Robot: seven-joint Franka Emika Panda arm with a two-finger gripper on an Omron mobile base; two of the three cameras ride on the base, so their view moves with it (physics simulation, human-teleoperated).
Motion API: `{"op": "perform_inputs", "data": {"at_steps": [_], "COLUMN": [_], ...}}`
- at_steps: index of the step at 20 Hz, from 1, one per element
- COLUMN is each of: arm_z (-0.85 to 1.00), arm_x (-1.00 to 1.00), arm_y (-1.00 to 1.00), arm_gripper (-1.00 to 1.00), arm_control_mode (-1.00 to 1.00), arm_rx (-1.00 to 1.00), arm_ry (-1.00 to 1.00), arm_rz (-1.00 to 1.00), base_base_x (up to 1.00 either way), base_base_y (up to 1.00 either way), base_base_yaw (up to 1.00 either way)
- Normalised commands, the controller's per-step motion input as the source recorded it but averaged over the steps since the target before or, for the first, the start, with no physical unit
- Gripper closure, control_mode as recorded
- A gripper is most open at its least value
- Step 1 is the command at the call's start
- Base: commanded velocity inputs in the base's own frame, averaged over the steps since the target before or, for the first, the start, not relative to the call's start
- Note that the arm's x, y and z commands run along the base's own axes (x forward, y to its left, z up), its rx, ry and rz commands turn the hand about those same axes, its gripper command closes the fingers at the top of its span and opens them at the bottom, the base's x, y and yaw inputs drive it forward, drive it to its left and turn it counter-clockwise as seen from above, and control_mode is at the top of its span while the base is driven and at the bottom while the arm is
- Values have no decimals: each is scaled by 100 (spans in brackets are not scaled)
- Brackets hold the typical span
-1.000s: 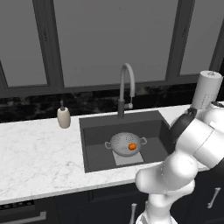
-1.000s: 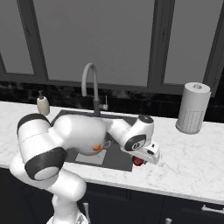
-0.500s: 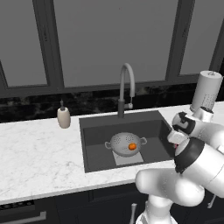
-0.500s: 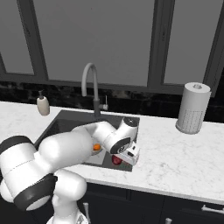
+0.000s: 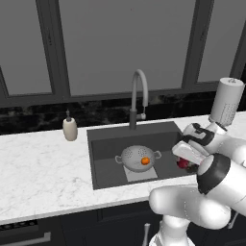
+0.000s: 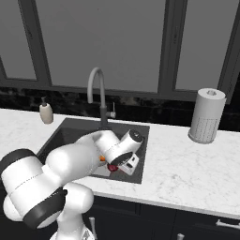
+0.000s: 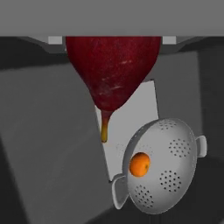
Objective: Put the colander in the sink, put the tangerine, pear in the colander, and turn on the sink faucet and pour water over the colander.
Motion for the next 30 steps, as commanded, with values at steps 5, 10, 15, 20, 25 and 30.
{"op": "perform_inputs", "data": {"at_steps": [5,10,15,20,25,30], "arm_z": [1,0,0,-26,-45,-31], "arm_x": [66,54,44,36,21,14], "arm_y": [35,23,18,12,24,15], "arm_gripper": [100,100,100,100,100,100], "arm_control_mode": [-100,-100,-100,-100,-100,-100], "arm_rx": [10,0,0,0,-1,0], "arm_ry": [-2,9,6,0,0,0], "arm_rz": [2,0,0,0,0,0], "base_base_x": [0,0,0,0,0,0], "base_base_y": [0,0,0,0,0,0], "base_base_yaw": [0,0,0,0,0,0]}}
